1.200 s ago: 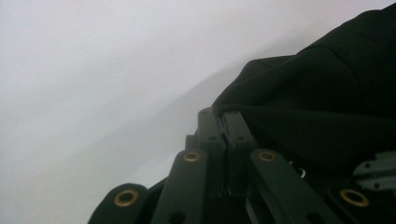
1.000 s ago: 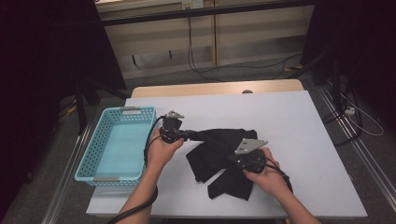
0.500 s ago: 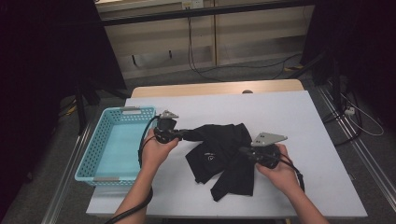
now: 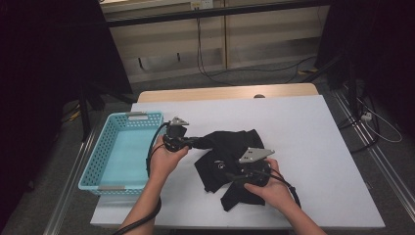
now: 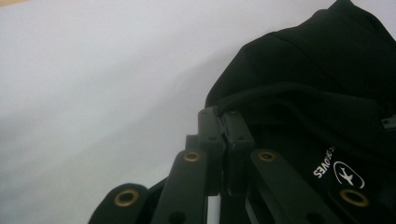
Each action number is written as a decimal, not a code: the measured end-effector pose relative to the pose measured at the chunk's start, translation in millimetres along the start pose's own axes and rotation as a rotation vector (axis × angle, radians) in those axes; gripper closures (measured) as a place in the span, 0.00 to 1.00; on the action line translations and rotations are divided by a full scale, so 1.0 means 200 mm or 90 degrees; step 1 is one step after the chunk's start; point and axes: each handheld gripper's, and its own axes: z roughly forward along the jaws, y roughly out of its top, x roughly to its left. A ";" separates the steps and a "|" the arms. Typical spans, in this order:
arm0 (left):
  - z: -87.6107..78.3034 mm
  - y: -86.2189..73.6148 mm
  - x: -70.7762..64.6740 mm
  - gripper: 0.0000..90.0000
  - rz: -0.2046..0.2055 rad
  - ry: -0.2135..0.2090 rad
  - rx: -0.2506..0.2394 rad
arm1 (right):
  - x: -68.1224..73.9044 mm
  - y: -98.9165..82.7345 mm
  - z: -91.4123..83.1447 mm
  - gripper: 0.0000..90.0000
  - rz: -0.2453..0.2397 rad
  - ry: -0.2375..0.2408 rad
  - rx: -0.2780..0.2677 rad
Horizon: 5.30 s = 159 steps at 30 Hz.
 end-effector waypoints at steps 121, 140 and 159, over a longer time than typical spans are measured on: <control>-0.06 0.21 -0.15 0.98 0.023 -0.063 -0.074 | -0.49 0.17 -0.41 0.96 0.050 -0.165 -0.085; 0.05 0.04 -0.12 0.98 -0.009 -0.072 -0.030 | -0.52 0.05 -0.16 0.75 0.108 -0.143 -0.019; 0.08 0.05 -0.11 0.98 -0.015 -0.058 -0.019 | -0.41 -0.05 -0.42 0.31 0.149 -0.150 -0.087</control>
